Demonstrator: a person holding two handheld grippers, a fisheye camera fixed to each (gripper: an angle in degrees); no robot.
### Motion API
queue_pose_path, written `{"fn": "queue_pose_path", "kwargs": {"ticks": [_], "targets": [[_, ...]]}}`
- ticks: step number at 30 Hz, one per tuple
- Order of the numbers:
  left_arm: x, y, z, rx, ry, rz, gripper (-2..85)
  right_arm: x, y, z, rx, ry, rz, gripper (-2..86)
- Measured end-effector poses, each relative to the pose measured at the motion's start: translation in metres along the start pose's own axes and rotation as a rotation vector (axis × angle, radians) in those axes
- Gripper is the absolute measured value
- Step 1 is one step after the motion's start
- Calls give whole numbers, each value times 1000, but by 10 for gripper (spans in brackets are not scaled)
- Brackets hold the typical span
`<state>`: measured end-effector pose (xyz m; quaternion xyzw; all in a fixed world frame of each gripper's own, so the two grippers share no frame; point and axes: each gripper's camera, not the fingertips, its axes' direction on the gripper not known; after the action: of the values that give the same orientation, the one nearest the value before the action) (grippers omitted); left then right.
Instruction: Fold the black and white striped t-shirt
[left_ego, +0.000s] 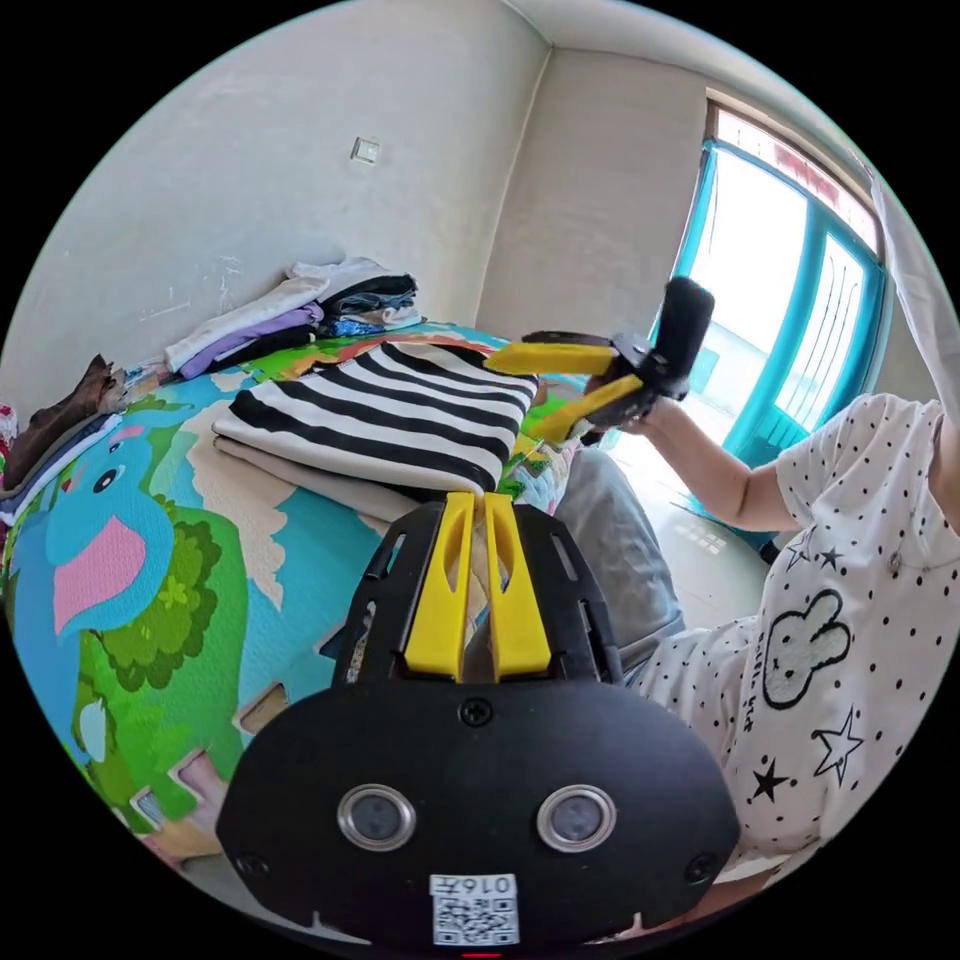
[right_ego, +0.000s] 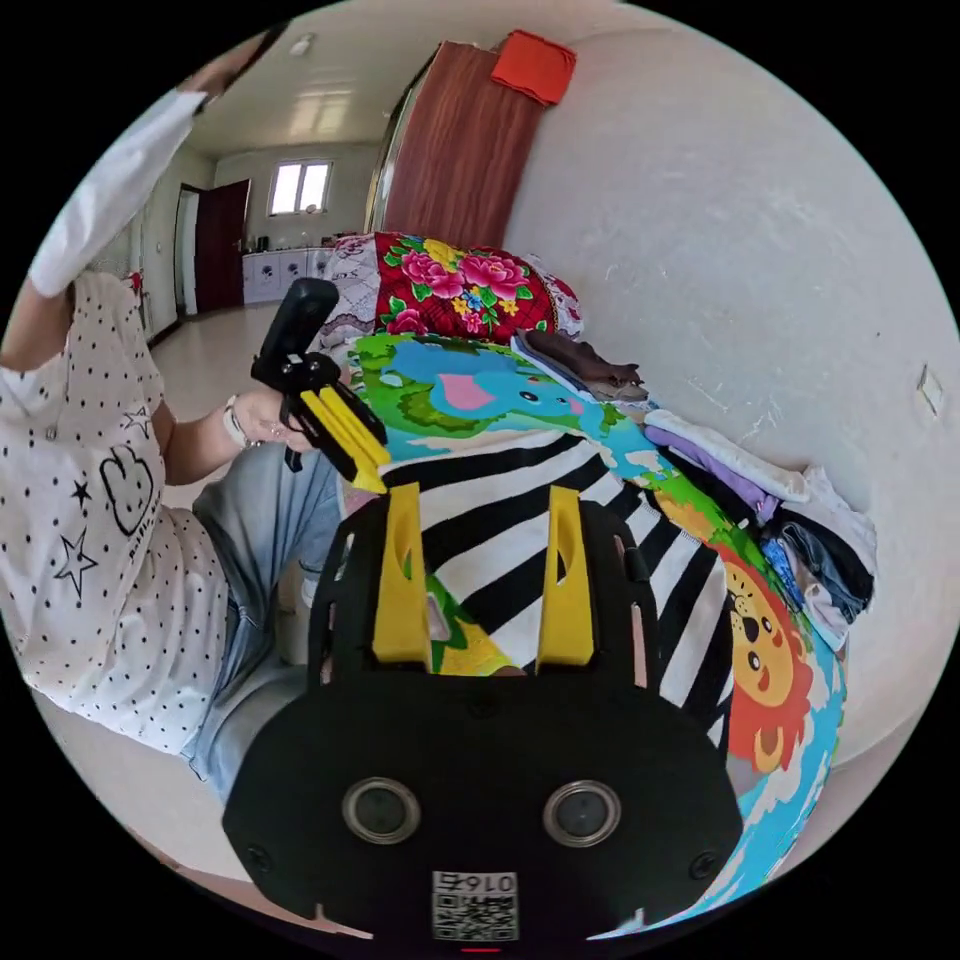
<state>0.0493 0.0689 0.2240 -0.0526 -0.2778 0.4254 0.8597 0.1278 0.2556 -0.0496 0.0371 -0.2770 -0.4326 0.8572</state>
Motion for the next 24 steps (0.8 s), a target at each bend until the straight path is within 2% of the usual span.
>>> {"fn": "queue_pose_path", "kwargs": {"ticks": [2,5,8,12,15,20,22,24], "targets": [[5,-1,-5,-1,7,-18,-8,-50,16,-3,6,130,-39,168],[12,-2,-14,-3,18,-53,-8,-100,23,8,-18,206,-116,171],[22,-3,-23,-6,32,-67,-9,-133,23,20,0,362,-154,166],[30,-2,-36,19,62,-137,-8,-163,25,34,-35,450,-267,143],[34,3,-46,58,100,-192,-8,-177,32,34,-14,617,-273,111],[36,19,-88,206,210,-140,-2,-169,48,3,8,516,-200,52],[35,26,-111,282,148,-71,16,-160,55,-12,24,459,-158,49],[36,23,-131,269,-27,-8,66,-149,61,-27,40,392,-118,48]]}}
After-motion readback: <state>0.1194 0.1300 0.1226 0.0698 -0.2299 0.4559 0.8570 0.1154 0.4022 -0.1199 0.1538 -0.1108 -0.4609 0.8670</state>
